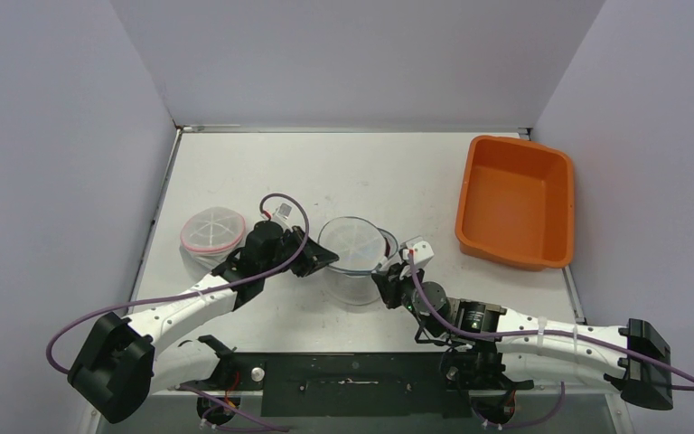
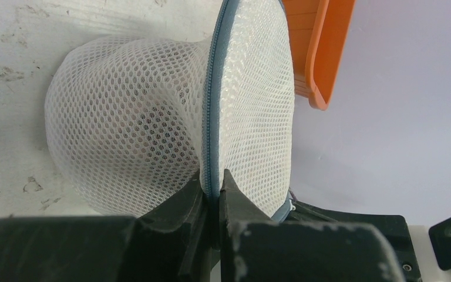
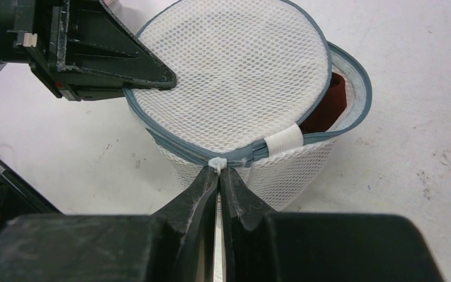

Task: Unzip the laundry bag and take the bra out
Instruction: Unzip the laundry bag at the center of the board.

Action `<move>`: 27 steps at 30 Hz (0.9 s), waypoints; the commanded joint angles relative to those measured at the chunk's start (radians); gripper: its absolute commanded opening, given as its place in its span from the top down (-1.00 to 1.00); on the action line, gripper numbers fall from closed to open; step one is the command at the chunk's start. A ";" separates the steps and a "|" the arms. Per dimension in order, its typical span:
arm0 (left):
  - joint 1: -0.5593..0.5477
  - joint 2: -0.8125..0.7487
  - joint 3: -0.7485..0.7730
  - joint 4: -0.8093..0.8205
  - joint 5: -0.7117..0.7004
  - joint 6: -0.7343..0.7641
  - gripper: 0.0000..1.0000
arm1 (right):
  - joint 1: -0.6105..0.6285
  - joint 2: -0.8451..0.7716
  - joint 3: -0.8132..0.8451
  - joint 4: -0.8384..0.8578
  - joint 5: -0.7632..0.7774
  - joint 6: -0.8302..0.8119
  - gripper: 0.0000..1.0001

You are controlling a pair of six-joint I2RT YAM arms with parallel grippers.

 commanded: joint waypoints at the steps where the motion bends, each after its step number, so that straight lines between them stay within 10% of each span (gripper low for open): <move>1: 0.016 -0.020 -0.010 0.026 -0.039 0.014 1.00 | -0.012 -0.017 -0.004 -0.008 0.097 0.029 0.89; 9: 0.016 -0.029 -0.027 0.047 -0.044 -0.002 1.00 | -0.017 -0.016 -0.005 -0.014 0.085 0.068 0.79; 13: 0.016 -0.052 -0.054 0.084 -0.073 -0.032 1.00 | -0.017 -0.060 0.032 -0.051 0.058 0.163 -0.25; 16: 0.012 -0.076 -0.093 0.140 -0.117 -0.070 1.00 | -0.017 -0.110 0.036 -0.049 0.046 0.281 -0.65; 27: -0.181 -0.225 -0.232 0.318 -0.543 -0.165 1.00 | -0.036 0.000 -0.034 0.142 0.067 0.740 -0.74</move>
